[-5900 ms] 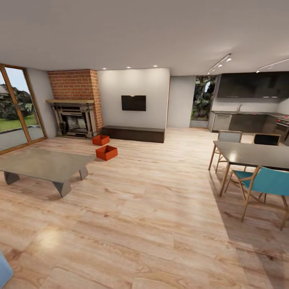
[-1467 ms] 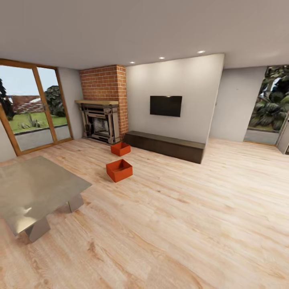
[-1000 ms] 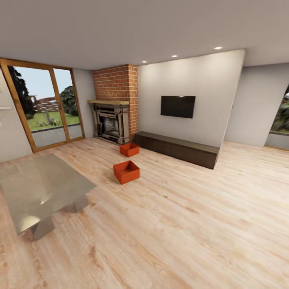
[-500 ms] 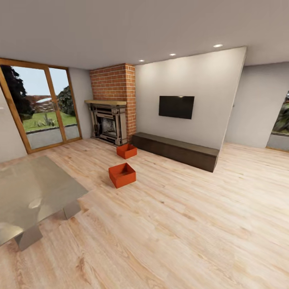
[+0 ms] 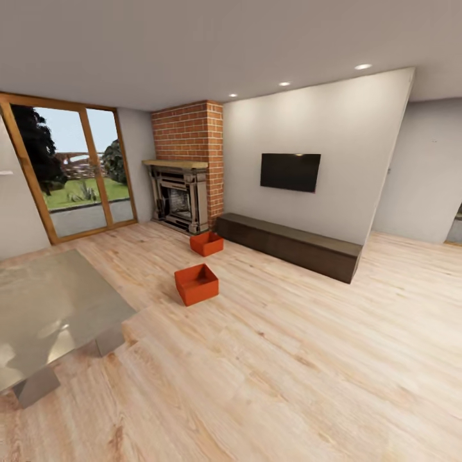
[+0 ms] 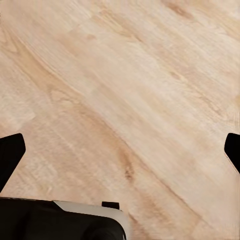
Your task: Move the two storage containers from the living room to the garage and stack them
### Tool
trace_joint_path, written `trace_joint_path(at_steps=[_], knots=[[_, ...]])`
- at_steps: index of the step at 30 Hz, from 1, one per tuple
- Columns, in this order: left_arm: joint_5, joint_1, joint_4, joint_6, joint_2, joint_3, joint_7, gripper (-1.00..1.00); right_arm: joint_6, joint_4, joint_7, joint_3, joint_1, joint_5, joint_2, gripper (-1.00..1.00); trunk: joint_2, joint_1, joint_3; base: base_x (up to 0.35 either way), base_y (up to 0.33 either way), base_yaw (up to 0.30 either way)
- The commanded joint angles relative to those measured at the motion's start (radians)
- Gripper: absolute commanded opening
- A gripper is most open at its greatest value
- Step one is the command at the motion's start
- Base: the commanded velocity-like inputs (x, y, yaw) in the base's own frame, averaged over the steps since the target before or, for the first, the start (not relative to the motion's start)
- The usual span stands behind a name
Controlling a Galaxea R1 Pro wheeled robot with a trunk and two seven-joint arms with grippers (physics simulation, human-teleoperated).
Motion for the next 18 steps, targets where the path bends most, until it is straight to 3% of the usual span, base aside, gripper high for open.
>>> trace_joint_path(at_steps=[1, 9, 18], knots=[[0.003, 0.0, 0.002, -0.004, 0.0, -0.009, 0.007, 1.0, 0.001, -0.002, -0.01, 0.007, 0.001, 0.006, 0.0, 1.0, 0.0, 0.001, 0.0, 0.289, -0.214, 0.24], [0.003, 0.0, 0.002, -0.004, 0.0, -0.009, 0.007, 1.0, 0.001, -0.002, -0.01, 0.007, 0.001, 0.006, 0.0, 1.0, 0.0, 0.001, 0.0, 0.289, -0.214, 0.238], [0.003, 0.0, 0.002, -0.004, 0.0, -0.009, 0.007, 1.0, 0.001, -0.002, -0.01, 0.007, 0.001, 0.006, 0.0, 1.0, 0.0, 0.001, 0.0, 0.288, -0.215, 0.027]])
